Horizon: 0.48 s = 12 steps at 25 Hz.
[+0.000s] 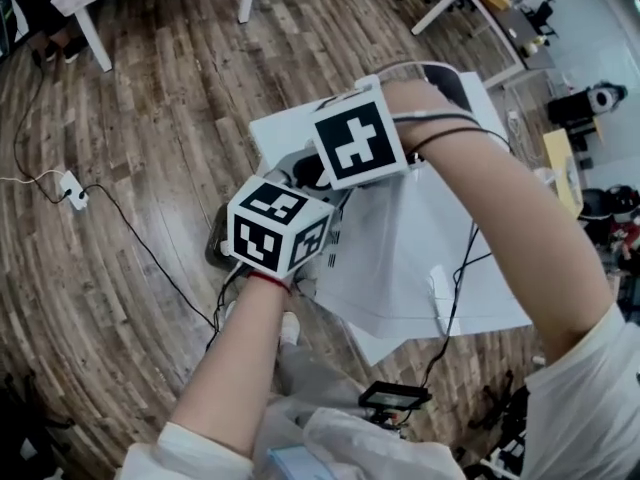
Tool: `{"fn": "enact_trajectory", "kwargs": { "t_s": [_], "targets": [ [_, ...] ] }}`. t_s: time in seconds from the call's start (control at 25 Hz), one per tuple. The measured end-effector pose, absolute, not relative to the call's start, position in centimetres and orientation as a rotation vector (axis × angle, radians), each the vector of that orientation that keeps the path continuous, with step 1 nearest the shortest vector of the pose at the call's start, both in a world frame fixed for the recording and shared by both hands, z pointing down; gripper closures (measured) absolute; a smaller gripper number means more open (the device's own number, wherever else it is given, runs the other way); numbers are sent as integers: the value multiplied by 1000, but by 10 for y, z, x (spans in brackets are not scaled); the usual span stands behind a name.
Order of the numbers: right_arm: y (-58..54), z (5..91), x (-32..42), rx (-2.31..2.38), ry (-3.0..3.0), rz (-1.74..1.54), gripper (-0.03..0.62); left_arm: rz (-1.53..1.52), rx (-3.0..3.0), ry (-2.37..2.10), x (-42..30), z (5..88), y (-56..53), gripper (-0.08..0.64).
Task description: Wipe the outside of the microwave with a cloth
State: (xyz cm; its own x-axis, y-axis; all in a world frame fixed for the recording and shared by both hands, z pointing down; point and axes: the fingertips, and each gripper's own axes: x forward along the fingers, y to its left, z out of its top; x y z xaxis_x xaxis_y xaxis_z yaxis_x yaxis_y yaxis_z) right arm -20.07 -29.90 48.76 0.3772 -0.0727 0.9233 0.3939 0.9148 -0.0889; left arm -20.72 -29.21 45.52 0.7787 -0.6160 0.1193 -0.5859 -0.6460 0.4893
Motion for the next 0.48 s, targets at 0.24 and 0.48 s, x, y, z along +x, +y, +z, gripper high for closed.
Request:
{"fn": "enact_trajectory", "kwargs": {
  "t_s": [0.24, 0.48],
  "targets": [
    [-301, 489, -193, -308, -1067, -355, 506, 12, 2501, -852, -199, 463, -294, 466],
    [-269, 495, -196, -375, -1026, -331, 509, -3, 2504, -778, -200, 469, -262, 466]
  ]
}}
